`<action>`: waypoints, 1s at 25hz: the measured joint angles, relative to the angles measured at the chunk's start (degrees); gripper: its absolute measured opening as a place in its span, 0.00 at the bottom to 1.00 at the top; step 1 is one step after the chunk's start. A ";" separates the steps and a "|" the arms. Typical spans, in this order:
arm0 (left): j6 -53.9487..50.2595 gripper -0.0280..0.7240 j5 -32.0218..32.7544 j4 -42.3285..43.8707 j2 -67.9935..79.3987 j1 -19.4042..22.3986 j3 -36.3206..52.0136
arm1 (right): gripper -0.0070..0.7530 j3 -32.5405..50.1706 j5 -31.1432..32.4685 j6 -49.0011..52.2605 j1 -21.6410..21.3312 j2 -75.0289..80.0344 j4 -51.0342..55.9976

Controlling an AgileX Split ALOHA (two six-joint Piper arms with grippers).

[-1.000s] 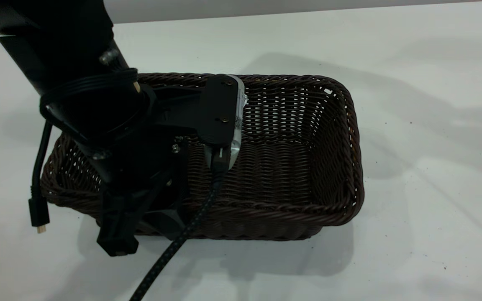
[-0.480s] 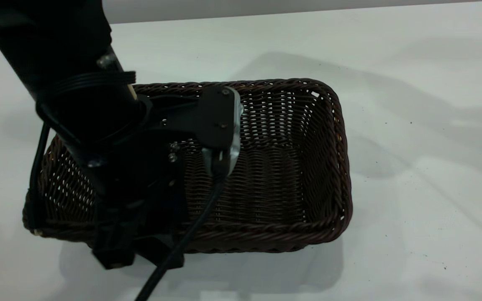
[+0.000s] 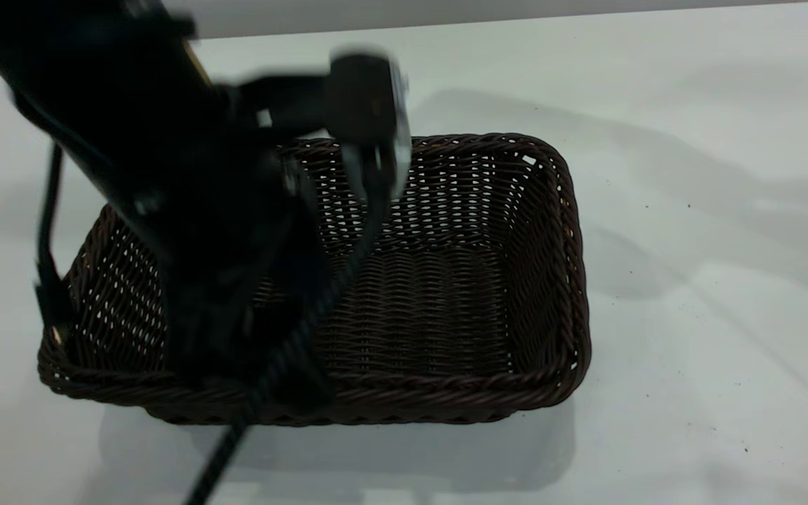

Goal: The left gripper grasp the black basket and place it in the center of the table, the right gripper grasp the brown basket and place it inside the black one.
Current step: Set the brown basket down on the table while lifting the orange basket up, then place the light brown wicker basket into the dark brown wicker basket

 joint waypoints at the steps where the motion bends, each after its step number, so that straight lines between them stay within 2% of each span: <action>1: 0.00 0.80 0.08 0.00 -1.73 -0.06 0.00 | 0.15 -0.81 -0.05 0.81 0.00 0.00 -0.39; 5: 0.09 0.80 0.25 0.01 -10.84 -1.35 0.00 | 0.15 -4.40 0.27 5.27 0.00 0.09 -5.27; 8: 0.45 0.80 -0.88 0.08 -18.65 -1.77 0.00 | 0.15 -7.47 2.97 9.76 0.00 1.17 -9.94; 11: 0.45 0.79 -4.84 0.20 -26.68 -1.77 0.00 | 0.15 -10.75 7.95 12.50 0.13 3.24 -14.62; 15: 0.39 0.78 -11.69 0.15 -37.23 -1.77 0.00 | 0.15 -14.59 12.96 14.51 0.51 7.05 -14.78; 19: 0.34 0.78 -18.69 0.15 -46.01 -1.69 0.00 | 0.15 -16.54 17.26 15.78 3.64 11.11 -17.10; 25: 0.28 0.78 -30.73 0.15 -52.82 -1.57 -0.07 | 0.15 -16.83 22.12 19.01 11.52 15.54 -22.14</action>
